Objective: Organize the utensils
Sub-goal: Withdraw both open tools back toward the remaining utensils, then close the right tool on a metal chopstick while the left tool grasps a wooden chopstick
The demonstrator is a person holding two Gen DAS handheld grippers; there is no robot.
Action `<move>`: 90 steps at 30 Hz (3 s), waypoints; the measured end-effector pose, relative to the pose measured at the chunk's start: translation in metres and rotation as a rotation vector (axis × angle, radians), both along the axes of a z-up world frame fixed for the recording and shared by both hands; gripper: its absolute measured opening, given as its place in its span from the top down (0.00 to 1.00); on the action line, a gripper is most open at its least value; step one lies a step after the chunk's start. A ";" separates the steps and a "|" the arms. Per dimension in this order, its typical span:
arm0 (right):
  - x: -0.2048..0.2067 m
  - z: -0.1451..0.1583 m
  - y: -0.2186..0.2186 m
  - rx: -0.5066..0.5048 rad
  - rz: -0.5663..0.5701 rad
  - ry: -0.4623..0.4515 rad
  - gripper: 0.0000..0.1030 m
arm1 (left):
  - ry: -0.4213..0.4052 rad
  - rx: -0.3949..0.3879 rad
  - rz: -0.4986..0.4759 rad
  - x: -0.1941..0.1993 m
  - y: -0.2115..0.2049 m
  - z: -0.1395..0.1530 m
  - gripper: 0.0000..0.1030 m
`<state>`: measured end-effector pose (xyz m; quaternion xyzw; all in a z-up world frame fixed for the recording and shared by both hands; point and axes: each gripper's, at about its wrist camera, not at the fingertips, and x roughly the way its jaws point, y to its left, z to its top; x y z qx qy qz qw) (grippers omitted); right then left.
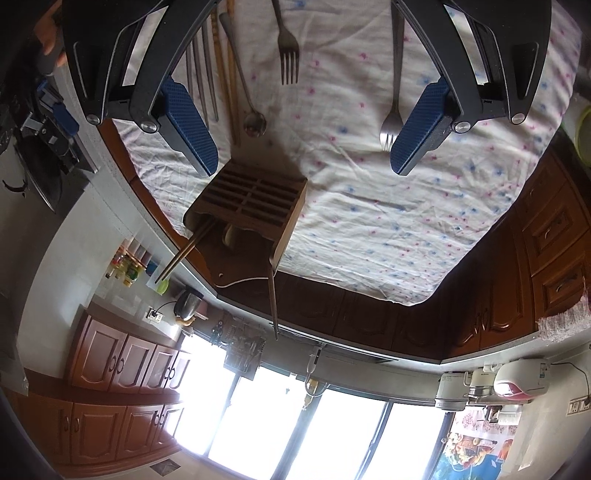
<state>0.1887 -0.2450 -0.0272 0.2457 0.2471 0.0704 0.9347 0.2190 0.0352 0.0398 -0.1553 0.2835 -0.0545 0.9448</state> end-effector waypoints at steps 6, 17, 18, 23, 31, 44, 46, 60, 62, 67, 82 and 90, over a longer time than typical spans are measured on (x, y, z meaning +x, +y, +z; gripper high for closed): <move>-0.020 -0.012 0.004 -0.033 0.010 0.028 0.09 | 0.031 0.007 -0.012 -0.014 -0.004 -0.013 0.06; -0.025 -0.035 0.003 -0.042 0.017 0.096 0.09 | 0.078 0.014 -0.055 -0.015 -0.022 -0.029 0.06; -0.025 -0.036 0.002 -0.044 0.018 0.098 0.09 | 0.080 0.016 -0.059 -0.014 -0.024 -0.029 0.06; -0.021 -0.041 0.001 -0.049 0.021 0.117 0.09 | 0.094 0.026 -0.093 -0.008 -0.033 -0.031 0.06; -0.010 -0.049 -0.004 -0.048 0.022 0.142 0.09 | 0.138 0.046 -0.211 0.010 -0.056 -0.039 0.24; 0.029 -0.075 -0.007 -0.035 0.050 0.243 0.50 | 0.250 0.090 -0.374 0.053 -0.107 -0.070 0.68; 0.038 -0.083 -0.005 -0.038 0.060 0.269 0.57 | 0.275 0.095 -0.396 0.060 -0.116 -0.077 0.69; 0.093 -0.122 0.013 -0.066 0.151 0.404 0.76 | 0.401 0.193 -0.465 0.105 -0.156 -0.116 0.85; 0.097 -0.126 0.017 -0.077 0.163 0.415 0.78 | 0.394 0.213 -0.462 0.110 -0.160 -0.116 0.85; 0.109 -0.134 0.026 -0.130 0.178 0.435 0.85 | 0.393 0.250 -0.458 0.122 -0.161 -0.117 0.86; 0.112 -0.133 0.032 -0.216 0.224 0.452 0.94 | 0.411 0.308 -0.502 0.118 -0.159 -0.116 0.89; 0.122 -0.134 0.035 -0.211 0.219 0.459 0.93 | 0.438 0.374 -0.481 0.141 -0.178 -0.115 0.89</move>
